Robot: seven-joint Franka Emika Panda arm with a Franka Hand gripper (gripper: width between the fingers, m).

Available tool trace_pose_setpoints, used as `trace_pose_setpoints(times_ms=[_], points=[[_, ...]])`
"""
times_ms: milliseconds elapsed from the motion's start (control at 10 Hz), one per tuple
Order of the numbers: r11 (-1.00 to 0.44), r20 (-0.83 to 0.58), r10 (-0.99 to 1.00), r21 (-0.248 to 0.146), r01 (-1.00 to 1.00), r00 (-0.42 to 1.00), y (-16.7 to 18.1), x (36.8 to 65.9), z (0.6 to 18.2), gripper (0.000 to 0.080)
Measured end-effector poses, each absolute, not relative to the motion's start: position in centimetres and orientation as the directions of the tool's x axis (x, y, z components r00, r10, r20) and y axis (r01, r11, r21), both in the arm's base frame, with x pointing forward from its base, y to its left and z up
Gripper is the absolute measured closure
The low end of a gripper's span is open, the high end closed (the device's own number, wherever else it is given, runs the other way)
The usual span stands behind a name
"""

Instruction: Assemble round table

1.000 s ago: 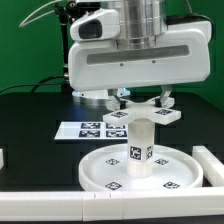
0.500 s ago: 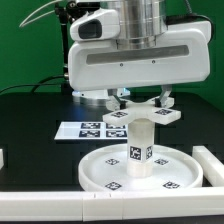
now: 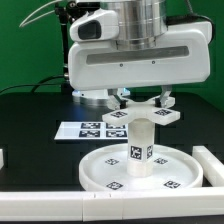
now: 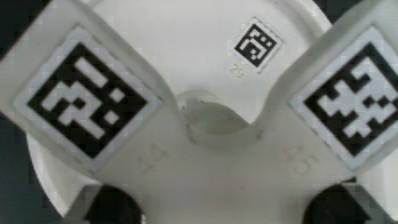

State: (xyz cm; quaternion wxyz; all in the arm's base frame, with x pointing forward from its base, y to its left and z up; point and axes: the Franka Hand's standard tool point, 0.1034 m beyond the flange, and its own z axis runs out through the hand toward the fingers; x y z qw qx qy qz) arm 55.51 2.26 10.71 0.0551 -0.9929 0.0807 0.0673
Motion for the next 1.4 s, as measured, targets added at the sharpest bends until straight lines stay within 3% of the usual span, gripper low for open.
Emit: trace_pose_setpoints(times_ms=[1400], points=[[-0.949,-0.124,-0.293,-0.082,-0.304,0.948,2.27,55.62,10.7,0.0354]])
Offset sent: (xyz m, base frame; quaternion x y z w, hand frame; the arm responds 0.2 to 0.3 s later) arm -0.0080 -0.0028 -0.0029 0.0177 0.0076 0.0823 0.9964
